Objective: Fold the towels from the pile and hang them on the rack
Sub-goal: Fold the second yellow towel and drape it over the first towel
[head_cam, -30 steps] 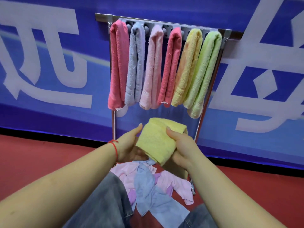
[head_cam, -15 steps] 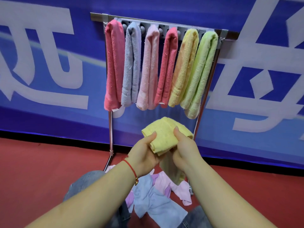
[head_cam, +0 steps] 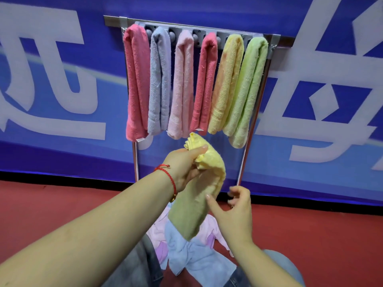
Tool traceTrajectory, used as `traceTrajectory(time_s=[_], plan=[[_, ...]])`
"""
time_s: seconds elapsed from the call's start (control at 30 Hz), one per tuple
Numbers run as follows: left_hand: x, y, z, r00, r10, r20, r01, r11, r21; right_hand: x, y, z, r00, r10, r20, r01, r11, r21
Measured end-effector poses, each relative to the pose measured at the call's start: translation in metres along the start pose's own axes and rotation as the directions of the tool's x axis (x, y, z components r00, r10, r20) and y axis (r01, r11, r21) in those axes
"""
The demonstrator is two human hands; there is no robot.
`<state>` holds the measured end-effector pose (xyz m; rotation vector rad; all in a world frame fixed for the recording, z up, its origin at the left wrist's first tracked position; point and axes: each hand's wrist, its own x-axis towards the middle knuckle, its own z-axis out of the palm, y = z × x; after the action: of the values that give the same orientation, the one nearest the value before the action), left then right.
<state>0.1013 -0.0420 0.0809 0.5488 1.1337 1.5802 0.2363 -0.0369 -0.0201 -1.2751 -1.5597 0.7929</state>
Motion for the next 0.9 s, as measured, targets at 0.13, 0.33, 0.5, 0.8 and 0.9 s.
traceTrajectory(time_s=[0.13, 0.33, 0.5, 0.8, 0.9], plan=[[-0.001, 0.003, 0.005, 0.999, 0.045, 0.014, -0.045, 0.999, 0.012, 0.007, -0.009, 0.013, 0.986, 0.081, 0.149, -0.072, 0.996, -0.060], [-0.001, 0.017, -0.006, 0.983, 0.178, -0.051, -0.178, 0.984, 0.003, 0.010, -0.017, 0.020, 0.958, 0.194, 0.211, -0.174, 0.978, -0.111], [0.004, 0.024, -0.043, 0.982, 0.110, -0.153, -0.127, 0.986, -0.106, 0.026, -0.030, 0.001, 0.984, 0.135, 0.120, -0.114, 0.979, -0.168], [0.018, -0.026, -0.109, 0.869, -0.463, -0.173, 0.455, 0.886, -0.087, 0.082, -0.064, -0.024, 0.882, -0.138, 0.450, 0.417, 0.674, -0.610], [0.021, -0.043, -0.110, 0.872, -0.467, -0.149, 0.466, 0.884, -0.045, 0.088, -0.084, -0.019, 0.846, -0.178, 0.503, 0.508, 0.559, -0.656]])
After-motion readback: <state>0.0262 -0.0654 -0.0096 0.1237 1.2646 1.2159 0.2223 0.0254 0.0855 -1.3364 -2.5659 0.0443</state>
